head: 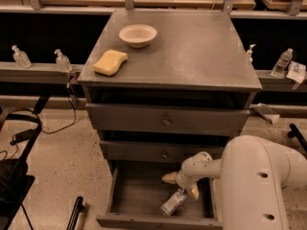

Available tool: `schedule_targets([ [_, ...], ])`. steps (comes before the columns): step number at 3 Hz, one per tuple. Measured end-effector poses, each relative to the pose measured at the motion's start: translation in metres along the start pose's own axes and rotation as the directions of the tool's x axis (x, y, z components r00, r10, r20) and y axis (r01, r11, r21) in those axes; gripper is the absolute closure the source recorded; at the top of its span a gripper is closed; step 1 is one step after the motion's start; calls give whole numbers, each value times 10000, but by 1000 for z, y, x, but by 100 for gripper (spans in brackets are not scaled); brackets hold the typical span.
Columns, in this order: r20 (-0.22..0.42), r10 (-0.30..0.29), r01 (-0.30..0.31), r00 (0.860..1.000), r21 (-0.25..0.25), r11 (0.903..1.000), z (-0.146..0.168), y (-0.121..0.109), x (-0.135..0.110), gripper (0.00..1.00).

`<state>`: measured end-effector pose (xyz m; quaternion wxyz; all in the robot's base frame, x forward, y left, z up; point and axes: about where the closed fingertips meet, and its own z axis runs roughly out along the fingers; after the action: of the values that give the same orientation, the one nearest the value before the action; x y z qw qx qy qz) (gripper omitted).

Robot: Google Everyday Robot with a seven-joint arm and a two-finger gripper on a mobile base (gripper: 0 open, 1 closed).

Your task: Pick blue plastic bottle from bottom drawer and place on counter

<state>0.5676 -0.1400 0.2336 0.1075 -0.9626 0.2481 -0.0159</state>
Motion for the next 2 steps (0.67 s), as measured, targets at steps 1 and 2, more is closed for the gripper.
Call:
schedule_targets([
  [1, 273, -179, 190, 9995, -425, 9989, 38, 19, 6, 0],
  [2, 715, -165, 215, 9973, -710, 9972, 70, 40, 7, 0],
])
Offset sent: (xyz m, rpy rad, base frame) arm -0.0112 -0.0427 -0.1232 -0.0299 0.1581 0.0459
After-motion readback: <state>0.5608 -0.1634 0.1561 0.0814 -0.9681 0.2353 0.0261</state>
